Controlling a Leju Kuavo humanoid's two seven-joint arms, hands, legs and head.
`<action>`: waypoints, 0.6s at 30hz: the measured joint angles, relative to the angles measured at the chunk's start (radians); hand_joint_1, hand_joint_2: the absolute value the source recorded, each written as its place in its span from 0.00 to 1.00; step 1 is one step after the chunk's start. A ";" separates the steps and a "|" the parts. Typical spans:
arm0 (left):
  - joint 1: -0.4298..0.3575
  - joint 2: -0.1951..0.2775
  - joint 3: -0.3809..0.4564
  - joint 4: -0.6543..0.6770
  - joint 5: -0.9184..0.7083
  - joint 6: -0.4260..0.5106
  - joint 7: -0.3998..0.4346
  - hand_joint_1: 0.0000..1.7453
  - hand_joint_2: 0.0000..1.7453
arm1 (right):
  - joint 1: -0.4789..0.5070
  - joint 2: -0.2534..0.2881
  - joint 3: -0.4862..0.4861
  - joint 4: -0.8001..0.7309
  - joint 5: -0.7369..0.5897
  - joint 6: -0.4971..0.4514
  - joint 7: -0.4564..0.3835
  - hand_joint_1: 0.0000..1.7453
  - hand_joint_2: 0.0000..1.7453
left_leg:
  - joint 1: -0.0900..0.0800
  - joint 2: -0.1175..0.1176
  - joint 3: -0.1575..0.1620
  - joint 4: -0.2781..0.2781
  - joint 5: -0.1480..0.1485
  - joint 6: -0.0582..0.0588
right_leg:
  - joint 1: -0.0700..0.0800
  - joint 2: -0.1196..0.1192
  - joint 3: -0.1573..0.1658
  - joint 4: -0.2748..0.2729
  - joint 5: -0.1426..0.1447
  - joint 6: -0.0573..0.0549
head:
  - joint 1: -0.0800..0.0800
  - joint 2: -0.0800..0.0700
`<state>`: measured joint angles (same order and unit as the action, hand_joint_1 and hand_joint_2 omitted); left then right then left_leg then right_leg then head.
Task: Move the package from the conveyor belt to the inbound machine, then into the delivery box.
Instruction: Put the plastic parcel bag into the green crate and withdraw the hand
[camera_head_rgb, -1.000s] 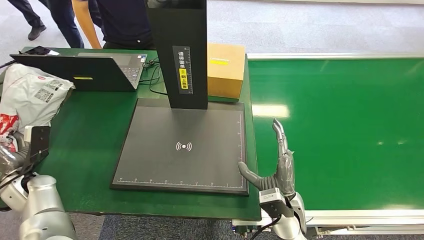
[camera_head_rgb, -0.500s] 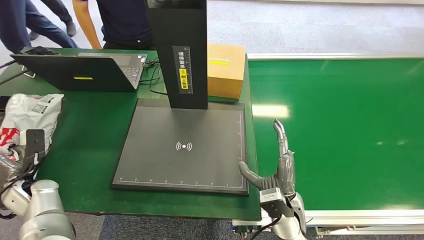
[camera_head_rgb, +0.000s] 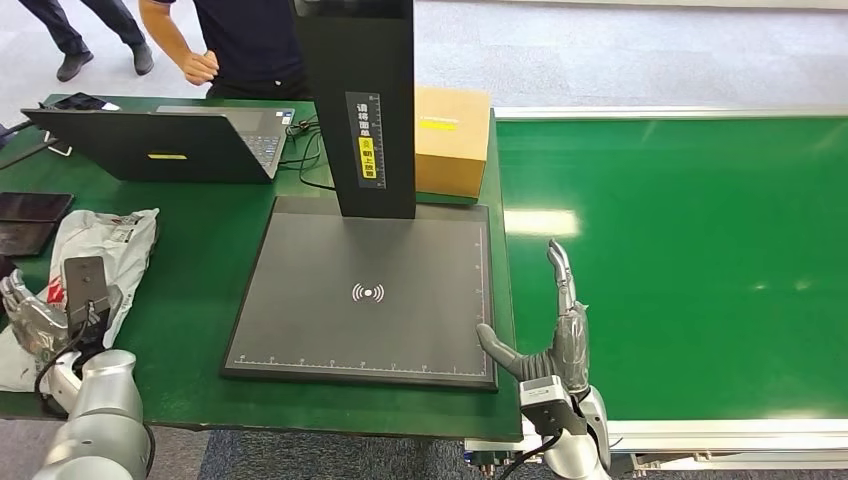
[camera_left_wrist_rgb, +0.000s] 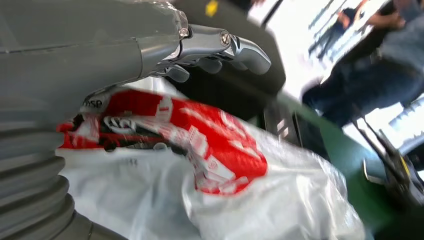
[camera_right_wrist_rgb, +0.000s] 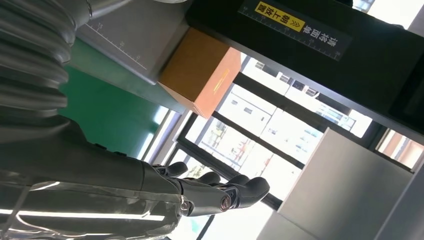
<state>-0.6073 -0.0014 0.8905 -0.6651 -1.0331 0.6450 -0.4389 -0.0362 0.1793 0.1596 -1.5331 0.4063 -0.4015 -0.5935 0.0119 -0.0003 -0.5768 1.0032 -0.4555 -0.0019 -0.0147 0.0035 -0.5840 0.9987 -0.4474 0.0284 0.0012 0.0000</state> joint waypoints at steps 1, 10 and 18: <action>-0.001 0.003 -0.013 0.009 0.047 -0.016 -0.016 0.00 1.00 | 0.000 0.000 0.000 0.001 -0.001 0.000 -0.002 0.00 1.00 | 0.000 0.000 0.000 0.000 0.000 0.000 | 0.000 0.000 0.000 0.000 0.000 0.000 | 0.000 0.000; 0.061 0.008 -0.239 -0.074 0.455 -0.174 -0.126 0.00 1.00 | -0.009 0.000 0.000 0.020 -0.015 0.000 -0.015 0.00 1.00 | 0.000 0.000 0.000 0.000 0.000 0.000 | 0.000 0.000 0.000 0.000 0.000 0.000 | 0.000 0.000; 0.197 -0.025 -0.485 -0.374 0.579 -0.146 -0.186 0.00 1.00 | -0.012 -0.001 0.000 0.031 -0.029 -0.006 -0.027 0.00 1.00 | 0.000 0.000 0.000 0.000 0.000 0.000 | 0.000 0.000 0.000 0.000 0.000 0.000 | 0.000 0.000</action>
<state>-0.4100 -0.0266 0.4052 -1.0392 -0.4542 0.4991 -0.6248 -0.0480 0.1785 0.1592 -1.5016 0.3778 -0.4080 -0.6203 0.0117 -0.0004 -0.5770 1.0033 -0.4557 -0.0018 -0.0149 0.0032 -0.5841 0.9986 -0.4475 0.0284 0.0013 0.0000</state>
